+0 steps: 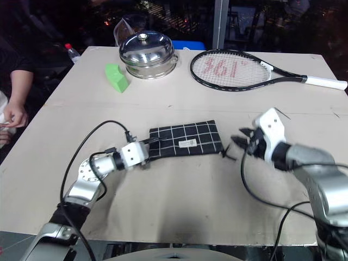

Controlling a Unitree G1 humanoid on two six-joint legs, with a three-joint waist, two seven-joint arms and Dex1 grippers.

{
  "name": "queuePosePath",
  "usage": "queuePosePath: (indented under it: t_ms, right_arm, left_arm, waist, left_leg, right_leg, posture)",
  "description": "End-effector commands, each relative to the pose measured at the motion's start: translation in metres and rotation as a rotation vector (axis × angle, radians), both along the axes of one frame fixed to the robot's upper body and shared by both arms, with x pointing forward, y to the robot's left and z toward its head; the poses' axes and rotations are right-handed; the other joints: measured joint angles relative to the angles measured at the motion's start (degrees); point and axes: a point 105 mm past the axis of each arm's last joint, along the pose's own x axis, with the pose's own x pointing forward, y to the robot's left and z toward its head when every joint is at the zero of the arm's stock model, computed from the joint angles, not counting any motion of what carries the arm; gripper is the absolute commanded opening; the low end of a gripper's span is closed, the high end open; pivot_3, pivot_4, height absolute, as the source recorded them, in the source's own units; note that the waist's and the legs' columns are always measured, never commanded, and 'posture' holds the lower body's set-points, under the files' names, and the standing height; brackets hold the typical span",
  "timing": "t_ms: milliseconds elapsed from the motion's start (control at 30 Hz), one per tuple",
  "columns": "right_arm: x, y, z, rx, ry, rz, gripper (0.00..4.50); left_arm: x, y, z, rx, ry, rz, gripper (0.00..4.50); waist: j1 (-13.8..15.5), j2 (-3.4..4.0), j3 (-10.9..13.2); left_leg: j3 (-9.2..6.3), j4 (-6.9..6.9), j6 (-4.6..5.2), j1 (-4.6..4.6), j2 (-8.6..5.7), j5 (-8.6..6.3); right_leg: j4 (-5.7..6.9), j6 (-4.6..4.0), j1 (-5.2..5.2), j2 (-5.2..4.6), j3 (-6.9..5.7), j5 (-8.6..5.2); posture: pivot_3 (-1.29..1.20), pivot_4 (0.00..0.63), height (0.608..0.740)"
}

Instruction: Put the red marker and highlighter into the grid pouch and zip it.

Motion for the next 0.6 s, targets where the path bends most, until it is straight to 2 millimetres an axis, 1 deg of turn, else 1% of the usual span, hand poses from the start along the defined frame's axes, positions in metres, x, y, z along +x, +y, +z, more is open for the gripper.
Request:
queuePosePath:
  t_ms: [33, 67, 100, 167, 233, 267, 333, 400, 500, 600]
  right_arm:
    - [-0.031, -0.022, 0.005, 0.042, -0.084, 0.069, 3.66]
    - [-0.039, -0.033, 0.0, 0.029, -0.07, 0.057, 4.17]
    - [-0.046, -0.041, -0.002, -0.005, -0.081, 0.059, 4.42]
    - [-0.058, -0.055, 0.0, -0.028, -0.095, 0.03, 4.42]
    - [-0.065, -0.062, 0.003, -0.063, -0.13, 0.016, 4.42]
    - [-0.072, -0.068, 0.006, -0.075, -0.138, -0.005, 4.42]
    - [-0.083, -0.078, 0.009, -0.119, -0.162, -0.04, 4.42]
    - [-0.088, -0.082, 0.009, -0.133, -0.176, -0.058, 4.42]
    - [-0.093, -0.085, 0.008, -0.118, -0.174, -0.073, 4.42]
    - [-0.094, -0.088, 0.008, -0.123, -0.187, -0.076, 4.42]
  left_arm:
    - [-0.032, 0.037, 0.01, -0.191, 0.236, 0.066, 3.93]
    - [-0.041, 0.046, 0.01, -0.202, 0.275, 0.082, 4.4]
    - [-0.05, 0.053, 0.011, -0.2, 0.298, 0.092, 4.49]
    - [-0.066, 0.065, 0.017, -0.198, 0.332, 0.118, 4.49]
    - [-0.076, 0.071, 0.021, -0.184, 0.35, 0.136, 4.49]
    - [-0.082, 0.077, 0.024, -0.184, 0.369, 0.167, 4.49]
    - [-0.093, 0.084, 0.029, -0.188, 0.401, 0.203, 4.49]
    - [-0.098, 0.084, 0.033, -0.199, 0.42, 0.215, 4.49]
    - [-0.1, 0.082, 0.039, -0.225, 0.439, 0.226, 4.49]
    - [-0.095, 0.067, 0.051, -0.258, 0.438, 0.204, 4.49]
  waist:
    - [-0.3, -0.05, 0.0]
    - [-0.4, -0.05, 0.0]
    - [-0.3, 0.01, 0.0]
    - [0.1, 0.04, 0.1]
    - [0.3, 0.02, 0.0]
    - [0.3, 0.03, 0.1]
    - [0.4, 0.05, 0.0]
    - [0.5, 0.07, 0.0]
    - [0.4, 0.07, 0.0]
    - [0.4, 0.07, 0.0]
  left_leg:
    - [0.03, 0.0, 0.0, -0.03, 0.02, 0.0]
    - [0.02, 0.0, -0.02, 0.07, 0.18, -0.01]
    - [0.02, 0.01, -0.02, 0.12, 0.24, -0.01]
    - [0.01, 0.03, -0.04, 0.17, 0.27, 0.0]
    - [-0.02, 0.08, -0.28, 0.3, 0.29, -0.09]
    - [-0.02, 0.07, -0.36, 0.37, 0.26, -0.14]
    - [-0.02, 0.02, -0.38, 0.42, 0.19, -0.16]
    - [-0.03, -0.08, -0.38, 0.43, 0.16, -0.16]
    - [-0.02, -0.14, -0.38, 0.39, 0.16, -0.16]
    - [-0.01, -0.16, -0.37, 0.35, 0.15, -0.16]
  right_leg:
    - [0.02, 0.01, -0.04, 0.02, 0.02, -0.01]
    - [-0.08, 0.03, 0.06, -0.08, 0.05, -0.02]
    - [-0.1, 0.03, 0.13, -0.06, 0.03, -0.03]
    - [-0.12, 0.04, 0.13, -0.06, -0.03, -0.03]
    - [-0.11, -0.23, 0.16, -0.13, -0.06, -0.13]
    - [-0.11, -0.26, 0.23, -0.2, -0.08, -0.12]
    - [-0.13, -0.28, 0.26, -0.34, -0.08, -0.13]
    - [-0.25, -0.28, 0.28, -0.36, -0.09, -0.14]
    - [-0.4, -0.27, 0.29, -0.35, -0.1, -0.13]
    - [-0.47, -0.27, 0.29, -0.35, -0.1, -0.13]
  posture:
    - [0.0, 0.15, 0.74]
    - [0.0, 0.15, 0.74]
    - [0.0, 0.15, 0.74]
    - [0.0, 0.15, 0.74]
    - [0.0, 0.15, 0.74]
    - [0.0, 0.15, 0.74]
    - [0.0, 0.15, 0.74]
    - [0.0, 0.15, 0.74]
    - [0.0, 0.15, 0.74]
    - [0.0, 0.15, 0.74]
